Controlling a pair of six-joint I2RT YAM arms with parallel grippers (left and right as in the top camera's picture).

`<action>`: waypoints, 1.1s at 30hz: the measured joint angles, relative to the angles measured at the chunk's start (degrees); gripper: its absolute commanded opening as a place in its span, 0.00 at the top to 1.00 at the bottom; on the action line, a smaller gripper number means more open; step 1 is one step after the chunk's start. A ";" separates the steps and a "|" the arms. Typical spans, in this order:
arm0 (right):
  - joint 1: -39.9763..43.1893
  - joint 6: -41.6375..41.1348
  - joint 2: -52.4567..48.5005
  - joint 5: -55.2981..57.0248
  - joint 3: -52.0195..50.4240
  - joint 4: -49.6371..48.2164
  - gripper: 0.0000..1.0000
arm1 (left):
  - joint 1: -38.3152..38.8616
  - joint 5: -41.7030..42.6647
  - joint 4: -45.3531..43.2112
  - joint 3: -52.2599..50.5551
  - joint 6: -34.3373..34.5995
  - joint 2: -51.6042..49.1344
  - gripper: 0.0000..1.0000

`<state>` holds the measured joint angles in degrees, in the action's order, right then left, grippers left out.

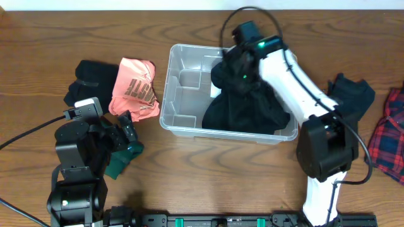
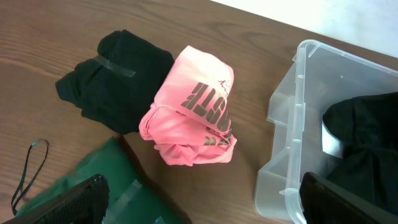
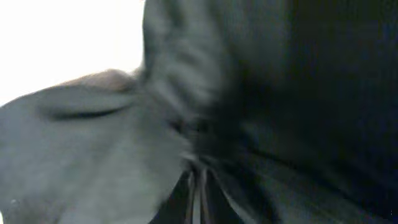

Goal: Pack container
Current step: 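Carry the black garment with the right gripper into the clear box, then release the black garment and move the right gripper to the plaid shirt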

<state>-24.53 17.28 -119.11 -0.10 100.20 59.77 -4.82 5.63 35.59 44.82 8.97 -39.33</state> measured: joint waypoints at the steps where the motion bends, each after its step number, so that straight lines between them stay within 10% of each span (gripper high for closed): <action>1: -0.72 1.51 0.00 0.07 -1.01 -1.44 0.91 | 0.00 0.00 -0.02 0.00 0.02 0.00 0.02; 12: -1.16 14.80 1.33 7.69 -16.57 -29.24 0.96 | 0.00 0.00 0.02 0.00 0.00 0.02 0.02; 24: -0.02 15.28 3.30 6.62 -20.76 -31.36 0.89 | 0.00 0.00 0.02 0.00 0.02 0.00 0.02; 26: -0.44 14.71 3.61 7.87 -20.39 -29.77 0.65 | 0.00 0.00 0.02 0.00 0.00 0.00 0.02; 31: -0.57 10.58 6.34 8.28 -19.32 -24.20 0.50 | 0.00 0.00 0.04 0.00 0.00 0.00 0.02; 33: -0.44 7.56 8.33 7.63 -19.32 -23.37 0.20 | 0.00 0.00 0.02 0.00 0.00 0.00 0.02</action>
<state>-24.97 24.84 -110.78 7.53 80.88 36.40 -4.82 5.63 35.62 44.82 8.97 -39.33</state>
